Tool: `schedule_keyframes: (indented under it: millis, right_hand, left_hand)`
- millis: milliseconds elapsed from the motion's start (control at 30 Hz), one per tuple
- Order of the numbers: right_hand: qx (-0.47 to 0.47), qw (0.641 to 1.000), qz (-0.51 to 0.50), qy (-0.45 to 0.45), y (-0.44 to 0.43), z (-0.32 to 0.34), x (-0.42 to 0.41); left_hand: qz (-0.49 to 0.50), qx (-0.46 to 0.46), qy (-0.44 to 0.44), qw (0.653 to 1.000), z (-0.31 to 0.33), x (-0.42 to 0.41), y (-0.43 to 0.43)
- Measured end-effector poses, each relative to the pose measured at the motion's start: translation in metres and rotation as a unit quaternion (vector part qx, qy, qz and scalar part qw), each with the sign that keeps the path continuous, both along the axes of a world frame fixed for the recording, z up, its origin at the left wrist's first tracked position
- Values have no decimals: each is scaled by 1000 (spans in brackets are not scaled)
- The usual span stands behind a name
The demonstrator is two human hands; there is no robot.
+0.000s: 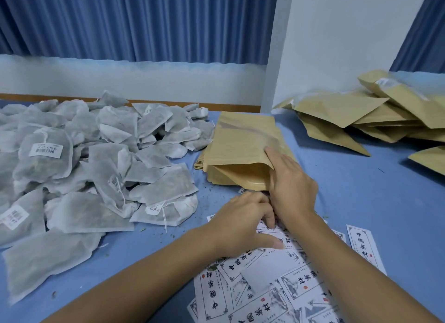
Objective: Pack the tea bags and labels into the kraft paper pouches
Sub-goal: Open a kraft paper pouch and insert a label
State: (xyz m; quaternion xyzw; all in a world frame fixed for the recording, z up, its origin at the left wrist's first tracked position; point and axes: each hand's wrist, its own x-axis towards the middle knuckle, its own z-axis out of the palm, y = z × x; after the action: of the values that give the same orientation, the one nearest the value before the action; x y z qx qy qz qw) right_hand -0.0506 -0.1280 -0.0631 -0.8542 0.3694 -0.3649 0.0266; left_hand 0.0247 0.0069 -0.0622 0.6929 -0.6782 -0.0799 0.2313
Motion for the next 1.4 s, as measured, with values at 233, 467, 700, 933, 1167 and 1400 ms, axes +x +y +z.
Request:
schedule_keyframes:
  millis: [233, 467, 700, 933, 1167, 1400]
  right_hand:
    - [1, 1000, -6, 15, -3, 0, -1]
    - [18, 1000, -18, 14, -2, -2, 0]
    - [-10, 1000, -3, 13, 6, 0, 1]
    - [-15, 999, 28, 29, 14, 3, 0]
    - [-60, 998, 25, 2, 14, 4, 2]
    - [-48, 996, -44, 61, 11, 11, 3]
  left_hand:
    - [58, 29, 52, 997, 0, -4, 2]
    - [171, -17, 389, 905, 15, 10, 3]
    - [259, -74, 624, 733, 16, 8, -5]
    - [100, -189, 790, 575, 3, 0, -18]
    - [216, -186, 454, 844, 13, 15, 6]
    - [354, -21, -205, 912, 13, 32, 42]
